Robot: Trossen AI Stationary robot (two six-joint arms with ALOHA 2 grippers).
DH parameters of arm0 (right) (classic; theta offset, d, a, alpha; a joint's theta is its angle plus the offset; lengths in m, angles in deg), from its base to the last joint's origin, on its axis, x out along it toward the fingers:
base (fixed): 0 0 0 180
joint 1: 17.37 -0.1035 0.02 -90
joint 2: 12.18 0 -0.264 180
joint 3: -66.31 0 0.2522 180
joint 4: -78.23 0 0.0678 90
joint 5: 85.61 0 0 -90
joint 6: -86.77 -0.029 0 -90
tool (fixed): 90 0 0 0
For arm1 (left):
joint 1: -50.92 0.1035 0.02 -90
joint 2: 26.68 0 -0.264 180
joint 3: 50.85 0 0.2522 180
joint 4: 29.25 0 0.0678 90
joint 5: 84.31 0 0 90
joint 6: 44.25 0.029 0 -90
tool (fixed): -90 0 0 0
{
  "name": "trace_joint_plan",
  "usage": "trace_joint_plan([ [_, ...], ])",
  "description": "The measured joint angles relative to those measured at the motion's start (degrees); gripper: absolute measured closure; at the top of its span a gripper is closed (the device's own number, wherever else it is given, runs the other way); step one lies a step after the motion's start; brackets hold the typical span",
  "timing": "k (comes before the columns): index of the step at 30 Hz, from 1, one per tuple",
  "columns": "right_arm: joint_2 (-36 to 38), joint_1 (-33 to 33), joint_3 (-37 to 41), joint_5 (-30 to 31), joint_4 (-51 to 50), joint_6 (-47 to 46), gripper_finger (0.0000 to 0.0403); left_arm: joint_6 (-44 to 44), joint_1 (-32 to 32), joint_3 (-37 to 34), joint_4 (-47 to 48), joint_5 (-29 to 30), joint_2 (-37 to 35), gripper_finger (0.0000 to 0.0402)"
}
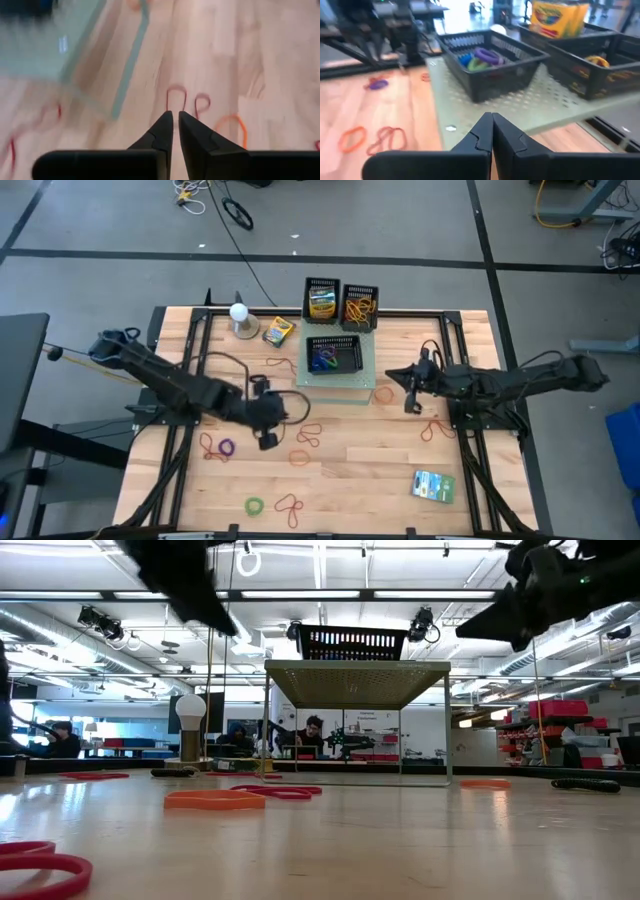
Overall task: Pick & Place Office Desk Supplies
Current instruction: Put the red rubber band into the top right black bin on the shelf
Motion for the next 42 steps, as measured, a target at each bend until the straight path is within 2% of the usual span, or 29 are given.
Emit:
trace_joint_plan([
  [5, -0.01, -2.58, 1.67, 0.01, 3.82, 0.42, 0.0396, -19.73, -6.11, 0.00, 8.37, 0.67, 2.86, 0.0343],
  [11, -0.06, -3.66, 1.68, 0.12, 4.27, 0.44, 0.0396, -33.85, -13.37, 0.00, 11.75, 0.38, 11.40, 0.0288],
  [15, -0.41, -4.23, 1.68, 0.14, 4.01, 1.06, 0.0396, -42.20, -15.22, 0.00, 14.23, -4.50, 15.25, 0.0251],
  [23, -0.77, -4.49, 1.68, 0.08, 3.78, 2.51, 0.0396, -46.55, -21.07, 0.00, 17.88, -13.56, 15.93, 0.0192],
  [31, -0.80, -4.49, 1.68, -0.23, 3.76, 3.87, 0.0396, -53.28, -29.31, 0.00, 22.07, -23.59, 15.93, 0.0190],
  [36, -1.11, -4.49, 1.66, -0.90, 3.44, 2.49, 0.0396, -57.59, -33.73, 0.00, 22.72, -24.72, 15.93, 0.0187],
  [42, -2.35, -4.49, 1.61, -2.42, 3.63, 2.95, 0.0396, -61.00, -34.41, 0.00, 26.97, -27.63, 15.93, 0.0187],
])
